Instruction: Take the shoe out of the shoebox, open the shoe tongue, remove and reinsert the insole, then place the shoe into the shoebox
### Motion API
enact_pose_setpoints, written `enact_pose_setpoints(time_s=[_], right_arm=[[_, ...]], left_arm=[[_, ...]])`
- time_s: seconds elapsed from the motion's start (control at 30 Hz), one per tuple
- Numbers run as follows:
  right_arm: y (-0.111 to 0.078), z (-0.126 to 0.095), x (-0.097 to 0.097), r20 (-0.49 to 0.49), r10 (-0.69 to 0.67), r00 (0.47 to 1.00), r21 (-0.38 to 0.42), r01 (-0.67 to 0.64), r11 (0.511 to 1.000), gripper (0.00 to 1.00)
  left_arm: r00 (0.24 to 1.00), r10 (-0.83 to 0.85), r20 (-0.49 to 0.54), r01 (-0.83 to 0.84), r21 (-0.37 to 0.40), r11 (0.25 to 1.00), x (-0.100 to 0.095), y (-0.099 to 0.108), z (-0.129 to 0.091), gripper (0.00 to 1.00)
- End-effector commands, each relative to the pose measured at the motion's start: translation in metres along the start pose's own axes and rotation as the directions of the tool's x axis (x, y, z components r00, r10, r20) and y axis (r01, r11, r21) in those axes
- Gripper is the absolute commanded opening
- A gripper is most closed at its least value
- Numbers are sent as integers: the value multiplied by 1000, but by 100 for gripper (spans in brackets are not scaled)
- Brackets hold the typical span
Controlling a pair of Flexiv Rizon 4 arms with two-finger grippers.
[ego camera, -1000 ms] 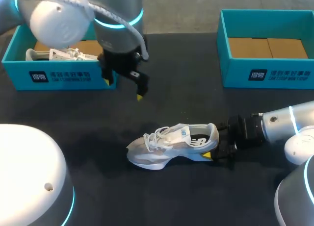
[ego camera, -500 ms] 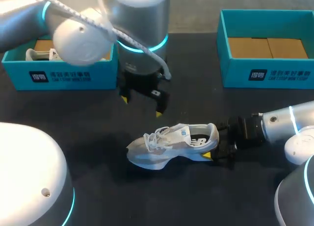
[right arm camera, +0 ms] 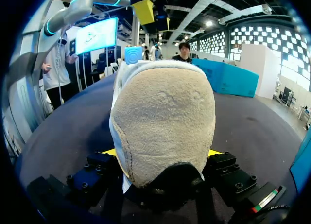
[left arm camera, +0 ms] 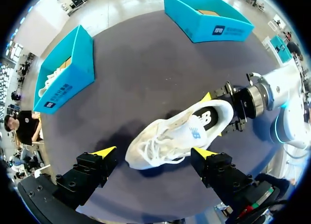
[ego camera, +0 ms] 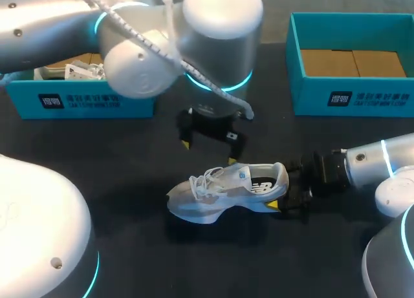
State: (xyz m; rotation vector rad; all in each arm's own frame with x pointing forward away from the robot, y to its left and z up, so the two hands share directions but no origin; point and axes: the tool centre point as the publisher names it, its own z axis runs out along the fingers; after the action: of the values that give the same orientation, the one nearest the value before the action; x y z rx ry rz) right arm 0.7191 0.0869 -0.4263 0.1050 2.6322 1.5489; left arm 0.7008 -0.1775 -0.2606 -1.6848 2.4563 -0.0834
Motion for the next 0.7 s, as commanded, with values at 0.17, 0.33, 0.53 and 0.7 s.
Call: enact_pose_setpoints(time_s=[0.17, 0.33, 0.53, 0.7], right_arm=[[0, 3, 0, 3, 0, 1000, 2, 0, 1000, 0], [0, 3, 0, 3, 0, 1000, 2, 0, 1000, 0], [0, 3, 0, 3, 0, 1000, 2, 0, 1000, 0], [0, 3, 0, 3, 0, 1000, 2, 0, 1000, 0]], left_arm=[[1000, 29, 4, -29, -18, 999, 30, -4, 17, 100], [999, 54, -6, -54, -19, 998, 43, -8, 25, 100], [997, 78, -2, -78, -19, 997, 55, -14, 36, 100], [996, 93, 3, -93, -25, 995, 61, -18, 46, 100]])
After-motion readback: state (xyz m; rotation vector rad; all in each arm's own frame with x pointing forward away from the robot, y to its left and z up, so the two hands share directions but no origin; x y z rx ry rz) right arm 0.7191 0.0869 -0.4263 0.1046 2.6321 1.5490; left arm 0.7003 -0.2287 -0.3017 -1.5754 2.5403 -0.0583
